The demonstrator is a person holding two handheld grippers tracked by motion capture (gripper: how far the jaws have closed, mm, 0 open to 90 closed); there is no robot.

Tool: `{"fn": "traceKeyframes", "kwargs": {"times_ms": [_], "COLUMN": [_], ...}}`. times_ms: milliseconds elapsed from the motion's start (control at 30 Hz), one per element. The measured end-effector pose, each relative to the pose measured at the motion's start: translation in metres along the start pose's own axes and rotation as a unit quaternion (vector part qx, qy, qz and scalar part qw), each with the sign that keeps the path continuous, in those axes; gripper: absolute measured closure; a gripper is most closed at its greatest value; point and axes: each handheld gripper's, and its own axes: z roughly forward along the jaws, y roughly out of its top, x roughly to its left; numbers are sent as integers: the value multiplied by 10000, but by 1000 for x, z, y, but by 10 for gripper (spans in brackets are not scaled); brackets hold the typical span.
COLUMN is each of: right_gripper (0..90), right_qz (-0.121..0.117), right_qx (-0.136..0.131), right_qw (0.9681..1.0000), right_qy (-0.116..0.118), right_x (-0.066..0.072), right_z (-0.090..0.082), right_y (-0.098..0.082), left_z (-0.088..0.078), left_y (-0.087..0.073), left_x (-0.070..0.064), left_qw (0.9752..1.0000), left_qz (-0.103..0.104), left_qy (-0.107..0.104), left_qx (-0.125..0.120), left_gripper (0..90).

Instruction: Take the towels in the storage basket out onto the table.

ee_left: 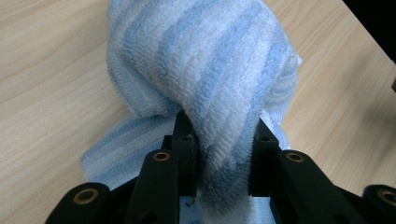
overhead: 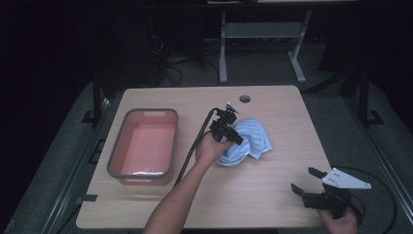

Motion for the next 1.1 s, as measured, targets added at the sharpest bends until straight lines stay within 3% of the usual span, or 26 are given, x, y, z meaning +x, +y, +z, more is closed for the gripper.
{"fn": "traceKeyframes", "kwargs": {"times_ms": [567,1100], "right_gripper": [145,144], "right_qz": [-6,14], "right_qx": [-2,20], "right_qw": [10000,10000], "right_qy": [-2,-18], "right_x": [0,-1], "right_z": [0,0], "right_y": [0,0], "left_z": [4,-17], "left_y": [-6,-12], "left_x": [5,7], "left_qw": [9999,9995], "left_qz": [-50,-80], "left_qy": [-33,-130], "left_qx": [108,-263], "left_gripper": [557,478]}}
